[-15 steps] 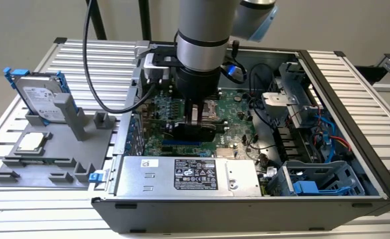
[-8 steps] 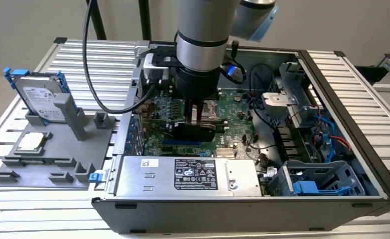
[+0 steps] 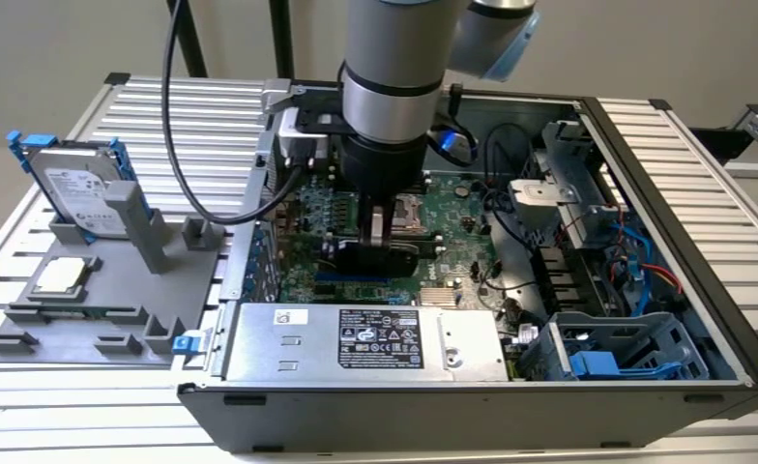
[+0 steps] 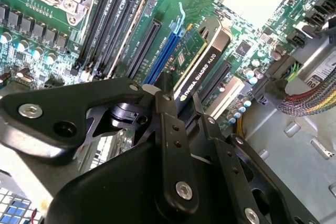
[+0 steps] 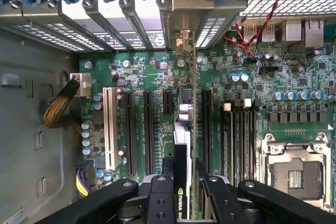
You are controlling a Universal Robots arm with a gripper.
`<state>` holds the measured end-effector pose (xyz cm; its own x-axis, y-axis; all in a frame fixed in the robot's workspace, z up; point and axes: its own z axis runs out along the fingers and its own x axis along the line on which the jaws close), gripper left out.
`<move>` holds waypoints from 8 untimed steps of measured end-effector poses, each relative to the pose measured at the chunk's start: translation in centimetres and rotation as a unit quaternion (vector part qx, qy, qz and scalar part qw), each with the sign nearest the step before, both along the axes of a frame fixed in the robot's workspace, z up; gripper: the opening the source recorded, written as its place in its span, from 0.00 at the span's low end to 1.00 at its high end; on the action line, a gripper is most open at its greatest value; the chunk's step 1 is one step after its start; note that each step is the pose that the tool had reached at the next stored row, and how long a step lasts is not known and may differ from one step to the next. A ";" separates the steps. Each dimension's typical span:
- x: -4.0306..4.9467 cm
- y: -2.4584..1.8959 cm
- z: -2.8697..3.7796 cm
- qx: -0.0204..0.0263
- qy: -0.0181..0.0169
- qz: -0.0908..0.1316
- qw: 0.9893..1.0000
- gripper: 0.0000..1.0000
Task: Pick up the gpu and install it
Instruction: 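Insert the gpu into the slot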
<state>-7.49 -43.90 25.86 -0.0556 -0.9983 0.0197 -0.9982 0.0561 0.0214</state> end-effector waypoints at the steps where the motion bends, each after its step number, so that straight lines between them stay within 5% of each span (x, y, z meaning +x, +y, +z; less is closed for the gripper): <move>1: 0.00 0.00 -0.05 0.000 0.000 0.000 1.000 0.00; 8: -0.12 0.00 -0.31 0.000 0.000 0.000 1.000 0.00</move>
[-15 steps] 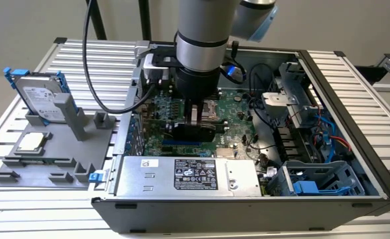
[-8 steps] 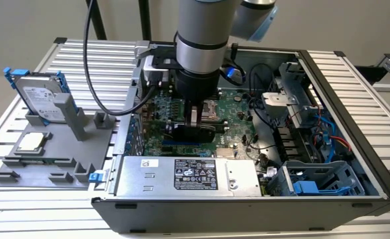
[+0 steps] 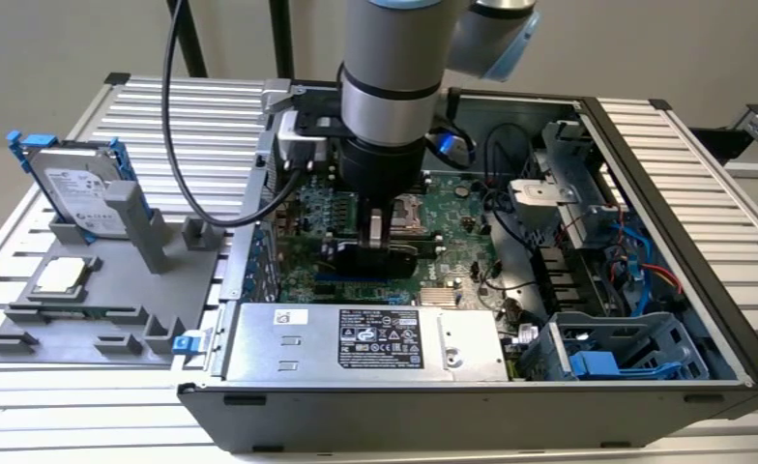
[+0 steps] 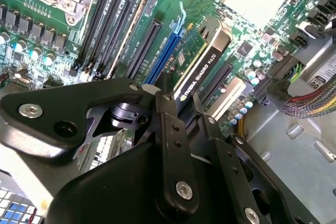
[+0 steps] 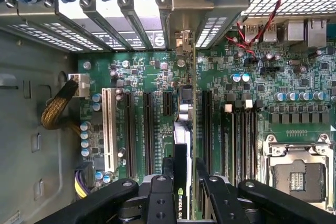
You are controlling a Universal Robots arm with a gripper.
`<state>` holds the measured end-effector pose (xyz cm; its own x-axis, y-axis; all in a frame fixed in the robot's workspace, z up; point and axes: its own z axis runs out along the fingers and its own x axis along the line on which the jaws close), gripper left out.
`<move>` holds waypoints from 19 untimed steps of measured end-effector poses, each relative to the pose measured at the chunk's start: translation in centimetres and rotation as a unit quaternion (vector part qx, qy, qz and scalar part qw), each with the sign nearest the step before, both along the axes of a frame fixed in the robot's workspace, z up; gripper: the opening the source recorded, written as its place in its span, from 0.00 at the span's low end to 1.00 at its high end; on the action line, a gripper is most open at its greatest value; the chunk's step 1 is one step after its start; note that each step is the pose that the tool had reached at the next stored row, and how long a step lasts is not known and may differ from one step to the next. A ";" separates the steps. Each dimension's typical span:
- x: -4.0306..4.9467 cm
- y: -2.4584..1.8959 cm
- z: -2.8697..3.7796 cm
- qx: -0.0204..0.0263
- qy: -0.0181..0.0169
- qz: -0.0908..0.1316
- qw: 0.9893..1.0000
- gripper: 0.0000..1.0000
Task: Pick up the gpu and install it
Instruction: 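Insert the gpu into the slot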
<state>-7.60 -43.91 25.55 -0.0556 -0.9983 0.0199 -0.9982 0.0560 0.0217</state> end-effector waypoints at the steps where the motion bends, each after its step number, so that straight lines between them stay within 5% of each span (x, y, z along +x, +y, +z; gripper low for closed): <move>1: -0.02 0.00 -0.03 0.000 0.000 0.000 1.000 0.00; 19: -0.14 0.04 0.17 0.000 0.000 0.000 1.000 0.00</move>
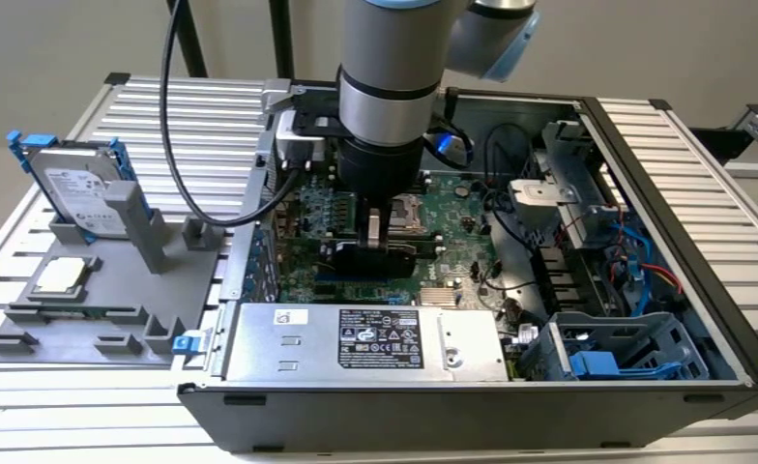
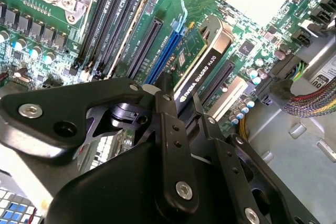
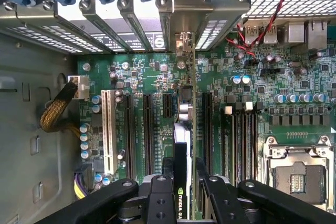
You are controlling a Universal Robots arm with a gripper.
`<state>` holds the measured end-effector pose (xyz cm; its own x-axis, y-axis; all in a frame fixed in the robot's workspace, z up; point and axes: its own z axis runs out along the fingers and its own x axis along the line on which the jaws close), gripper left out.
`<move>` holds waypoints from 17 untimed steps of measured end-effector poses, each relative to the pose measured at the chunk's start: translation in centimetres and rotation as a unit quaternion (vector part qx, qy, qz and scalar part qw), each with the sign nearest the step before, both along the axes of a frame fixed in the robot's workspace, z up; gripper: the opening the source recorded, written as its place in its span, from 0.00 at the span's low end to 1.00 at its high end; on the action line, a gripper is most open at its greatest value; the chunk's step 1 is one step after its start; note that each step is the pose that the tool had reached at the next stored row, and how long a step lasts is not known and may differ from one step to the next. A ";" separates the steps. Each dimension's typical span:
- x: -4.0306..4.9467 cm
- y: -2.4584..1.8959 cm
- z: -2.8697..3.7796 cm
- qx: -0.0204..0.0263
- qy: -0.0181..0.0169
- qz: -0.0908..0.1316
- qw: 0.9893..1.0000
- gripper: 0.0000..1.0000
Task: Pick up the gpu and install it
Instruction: 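Insert the gpu into the slot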
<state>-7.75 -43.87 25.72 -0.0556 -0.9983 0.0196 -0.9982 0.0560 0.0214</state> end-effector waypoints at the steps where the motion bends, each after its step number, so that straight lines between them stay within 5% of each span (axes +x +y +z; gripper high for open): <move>1: 0.00 0.01 0.04 0.000 0.000 0.000 1.000 0.00; 17: -0.04 0.46 -0.29 0.000 0.000 0.000 1.000 0.00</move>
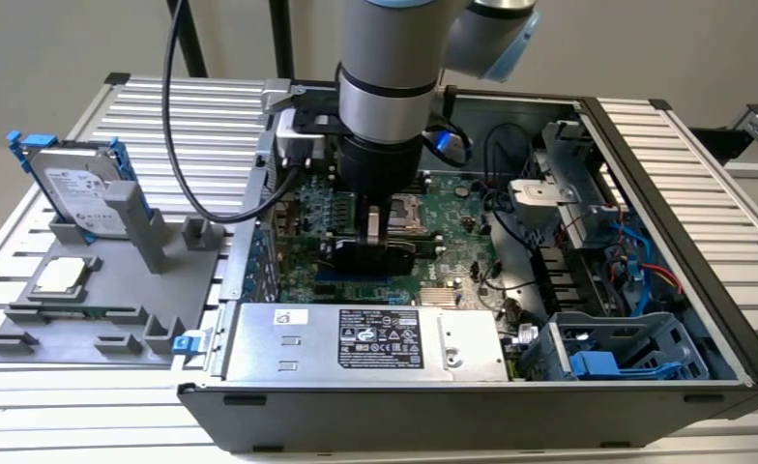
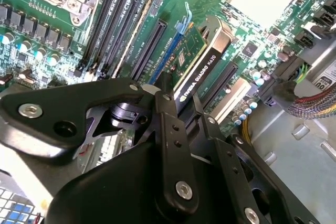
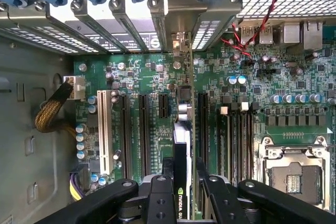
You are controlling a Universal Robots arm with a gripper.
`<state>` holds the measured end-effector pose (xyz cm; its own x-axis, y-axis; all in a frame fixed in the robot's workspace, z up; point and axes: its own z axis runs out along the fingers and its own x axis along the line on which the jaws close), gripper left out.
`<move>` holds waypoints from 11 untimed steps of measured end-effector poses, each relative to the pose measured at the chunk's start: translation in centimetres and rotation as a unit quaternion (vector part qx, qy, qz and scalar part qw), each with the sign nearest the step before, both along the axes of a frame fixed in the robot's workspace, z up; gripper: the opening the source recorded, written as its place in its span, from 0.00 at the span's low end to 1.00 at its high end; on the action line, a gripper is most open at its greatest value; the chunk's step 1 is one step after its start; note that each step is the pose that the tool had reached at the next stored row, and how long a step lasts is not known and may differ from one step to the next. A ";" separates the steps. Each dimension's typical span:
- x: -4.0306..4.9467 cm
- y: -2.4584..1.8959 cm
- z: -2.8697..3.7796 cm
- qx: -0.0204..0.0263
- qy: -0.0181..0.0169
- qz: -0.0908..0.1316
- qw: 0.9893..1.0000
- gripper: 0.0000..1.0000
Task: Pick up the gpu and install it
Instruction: 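Insert the gpu into the slot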
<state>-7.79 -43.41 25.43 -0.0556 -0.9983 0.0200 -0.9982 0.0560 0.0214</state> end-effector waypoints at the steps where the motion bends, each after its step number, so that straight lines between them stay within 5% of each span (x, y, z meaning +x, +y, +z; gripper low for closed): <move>1: -0.01 0.01 -0.07 0.000 0.000 0.000 1.000 0.00; 11: -0.04 0.01 -0.29 0.000 0.000 0.000 1.000 0.00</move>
